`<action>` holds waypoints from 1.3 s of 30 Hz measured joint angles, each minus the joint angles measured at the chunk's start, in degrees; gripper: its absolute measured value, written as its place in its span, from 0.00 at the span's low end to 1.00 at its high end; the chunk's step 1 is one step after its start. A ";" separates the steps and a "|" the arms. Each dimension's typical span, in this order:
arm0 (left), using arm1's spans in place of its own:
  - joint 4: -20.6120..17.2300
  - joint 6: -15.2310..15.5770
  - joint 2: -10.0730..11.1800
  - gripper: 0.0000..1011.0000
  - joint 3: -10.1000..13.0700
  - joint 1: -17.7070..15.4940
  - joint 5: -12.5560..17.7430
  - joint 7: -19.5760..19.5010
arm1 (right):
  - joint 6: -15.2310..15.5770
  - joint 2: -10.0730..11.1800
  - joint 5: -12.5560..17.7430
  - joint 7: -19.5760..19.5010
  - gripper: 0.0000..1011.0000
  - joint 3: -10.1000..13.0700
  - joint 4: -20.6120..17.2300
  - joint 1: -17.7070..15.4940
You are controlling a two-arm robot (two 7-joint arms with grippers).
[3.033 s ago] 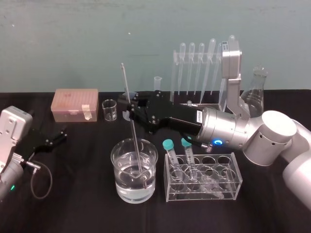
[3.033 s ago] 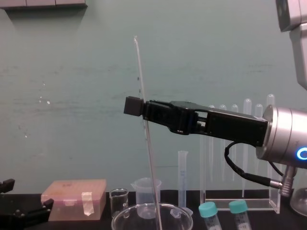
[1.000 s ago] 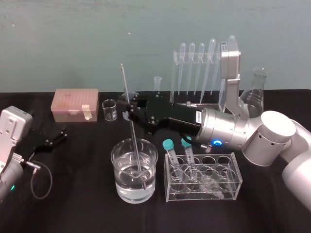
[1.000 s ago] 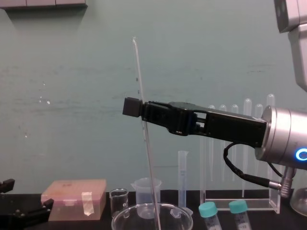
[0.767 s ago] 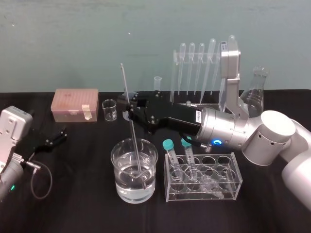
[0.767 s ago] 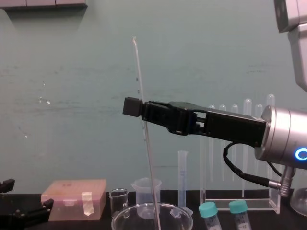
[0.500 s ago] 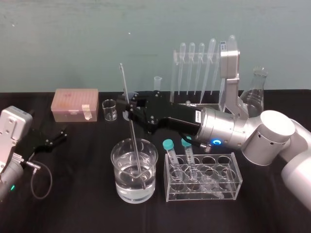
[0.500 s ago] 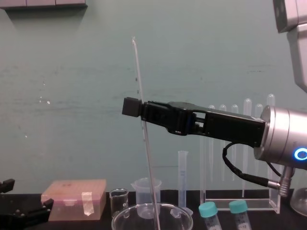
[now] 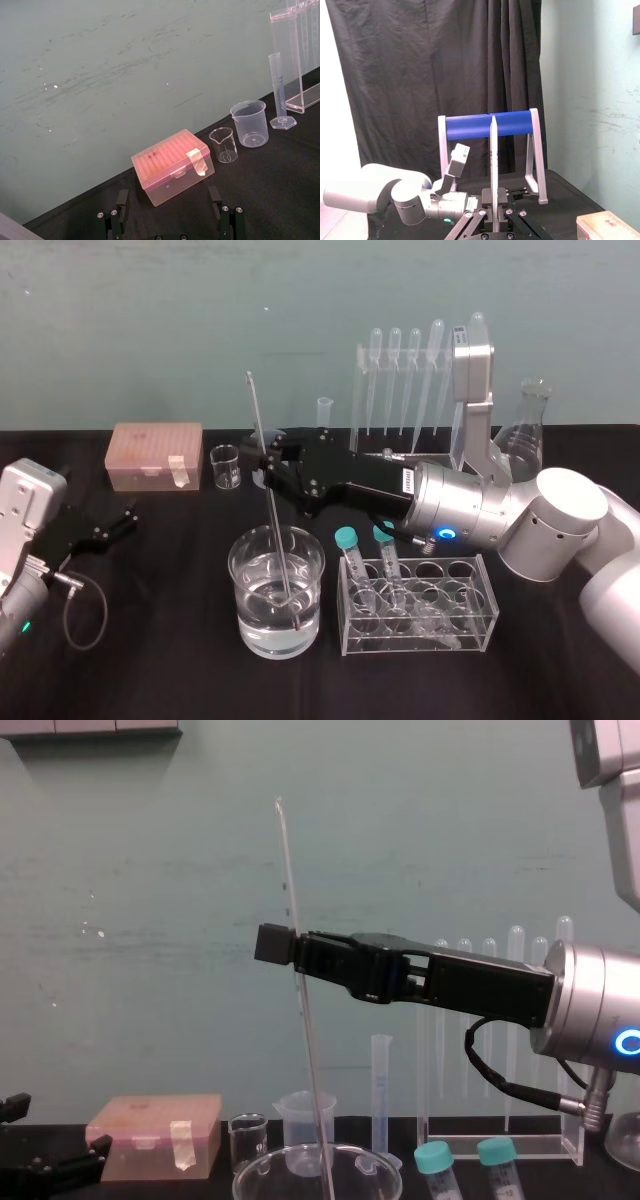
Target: Hold the thermometer with one hand and immerse one end into the beaker, then reinsert it into the test tube rack.
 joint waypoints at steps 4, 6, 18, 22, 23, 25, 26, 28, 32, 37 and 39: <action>0.00 0.00 0.00 1.00 0.00 0.00 0.00 0.00 | 0.01 0.01 0.00 -0.02 0.06 0.00 -0.10 -0.08; 0.00 0.00 0.00 1.00 0.00 0.00 0.00 0.00 | 0.01 0.03 0.02 -0.03 0.06 0.01 -0.18 -0.15; 0.00 0.00 0.00 1.00 0.00 0.00 0.00 0.00 | 0.04 0.15 -0.02 -0.09 0.06 0.02 -0.51 -0.17; 0.00 0.00 0.00 1.00 0.00 0.00 0.00 0.00 | 0.04 0.19 -0.05 -0.14 0.06 0.02 -0.59 -0.17; 0.00 0.00 0.00 1.00 0.00 0.00 0.00 0.00 | 0.04 0.21 -0.04 -0.16 0.06 0.03 -0.66 -0.19; 0.00 0.00 0.00 1.00 0.00 0.00 0.00 0.00 | 0.04 0.23 -0.04 -0.19 0.06 0.03 -0.69 -0.24; 0.00 0.00 0.00 1.00 0.00 0.00 0.00 0.00 | 0.04 0.23 -0.04 -0.20 0.06 0.03 -0.71 -0.24; 0.00 0.00 0.00 1.00 0.00 0.00 0.00 0.00 | 0.07 0.24 -0.05 -0.23 0.06 0.03 -0.73 -0.26; 0.00 0.00 0.00 1.00 0.00 0.00 0.00 0.00 | 0.09 0.25 -0.04 -0.26 0.06 0.03 -0.74 -0.28; 0.00 0.00 0.00 1.00 0.00 0.00 0.00 0.00 | 0.10 0.24 0.03 -0.29 0.06 0.05 -0.78 -0.35; 0.00 0.00 0.00 1.00 0.00 0.00 0.00 0.00 | 0.10 0.26 0.06 -0.35 0.06 0.07 -0.90 -0.42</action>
